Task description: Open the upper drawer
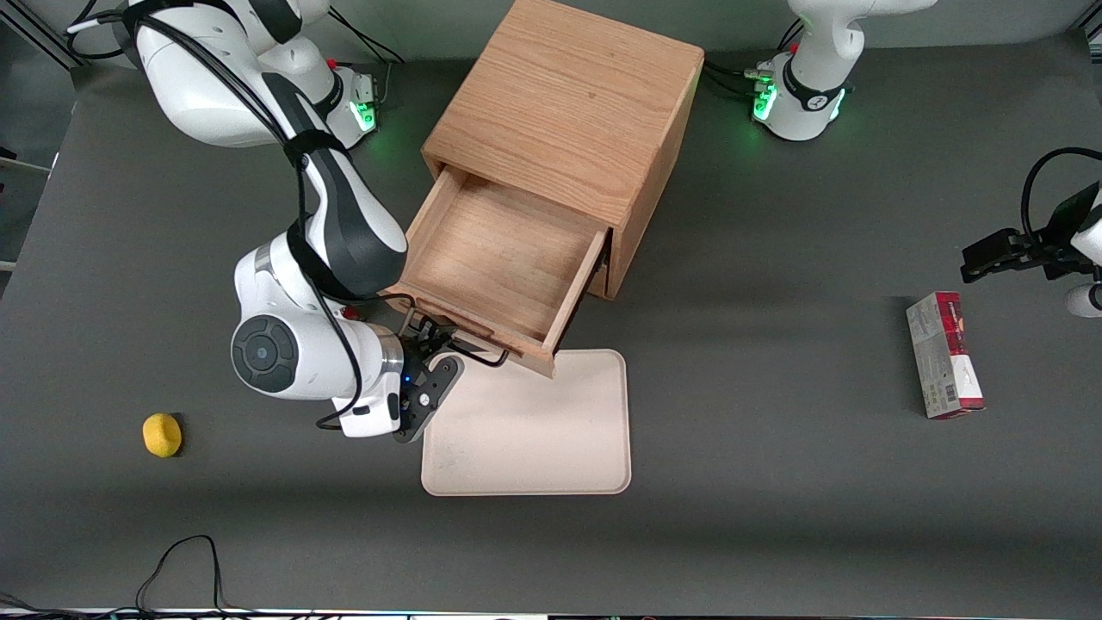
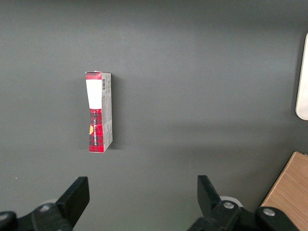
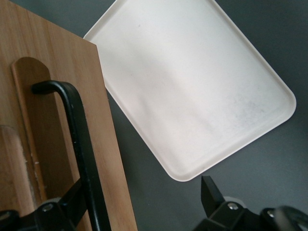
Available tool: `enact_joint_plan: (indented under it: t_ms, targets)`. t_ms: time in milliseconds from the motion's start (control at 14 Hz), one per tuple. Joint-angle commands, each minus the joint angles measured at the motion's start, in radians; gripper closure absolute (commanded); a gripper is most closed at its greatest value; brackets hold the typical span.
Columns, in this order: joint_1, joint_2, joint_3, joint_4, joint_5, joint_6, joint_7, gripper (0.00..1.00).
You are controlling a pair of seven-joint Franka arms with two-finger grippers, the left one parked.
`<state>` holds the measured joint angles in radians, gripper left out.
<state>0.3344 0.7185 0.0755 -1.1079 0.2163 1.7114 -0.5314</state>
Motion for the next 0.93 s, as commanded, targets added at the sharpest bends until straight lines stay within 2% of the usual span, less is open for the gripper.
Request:
enact_joint_plan:
  t_ms: [0, 857]
  targets:
    - [-0.017, 0.036, 0.001, 0.049, 0.003, 0.01, -0.021, 0.0]
    - [-0.054, 0.044, 0.001, 0.068, 0.003, 0.059, -0.021, 0.0]
